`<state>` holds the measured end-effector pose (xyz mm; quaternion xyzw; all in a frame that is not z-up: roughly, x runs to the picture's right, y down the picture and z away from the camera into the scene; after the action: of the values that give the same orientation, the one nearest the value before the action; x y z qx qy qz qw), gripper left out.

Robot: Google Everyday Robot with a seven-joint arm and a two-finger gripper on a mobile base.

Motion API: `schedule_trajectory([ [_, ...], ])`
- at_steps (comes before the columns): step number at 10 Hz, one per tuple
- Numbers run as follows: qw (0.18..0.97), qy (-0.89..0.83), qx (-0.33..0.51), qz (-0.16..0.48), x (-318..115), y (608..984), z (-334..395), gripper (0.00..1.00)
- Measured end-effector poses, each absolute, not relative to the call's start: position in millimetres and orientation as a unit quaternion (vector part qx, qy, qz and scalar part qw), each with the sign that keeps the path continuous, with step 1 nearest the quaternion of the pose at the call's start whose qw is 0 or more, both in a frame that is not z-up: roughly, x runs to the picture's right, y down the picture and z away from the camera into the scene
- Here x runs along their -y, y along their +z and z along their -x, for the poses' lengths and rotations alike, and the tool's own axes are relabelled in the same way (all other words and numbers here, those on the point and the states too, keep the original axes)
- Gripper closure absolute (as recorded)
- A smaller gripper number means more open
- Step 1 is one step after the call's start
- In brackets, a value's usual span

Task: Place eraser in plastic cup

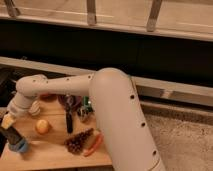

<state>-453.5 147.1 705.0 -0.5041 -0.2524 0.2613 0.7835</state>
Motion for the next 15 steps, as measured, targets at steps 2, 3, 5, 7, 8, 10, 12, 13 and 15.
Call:
schedule_trajectory([
  [2,0.779,0.268,0.259,0.504,-149.1,712.4,449.6,1.0],
  [3,0.777,0.27,0.262,0.505,-150.3,714.2,448.6,1.0],
  [5,0.771,0.275,0.273,0.505,-154.1,716.2,447.0,1.0],
  [7,0.764,0.279,0.288,0.505,-155.8,716.8,444.7,1.0],
  [8,0.761,0.28,0.294,0.506,-157.6,715.8,445.4,1.0],
  [10,0.756,0.283,0.302,0.507,-158.9,716.7,443.6,1.0],
  [12,0.752,0.283,0.31,0.509,-163.6,714.5,445.4,1.0],
  [13,0.751,0.284,0.312,0.508,-164.3,714.5,444.9,1.0],
  [15,0.748,0.288,0.316,0.508,-166.0,716.5,441.8,1.0],
])
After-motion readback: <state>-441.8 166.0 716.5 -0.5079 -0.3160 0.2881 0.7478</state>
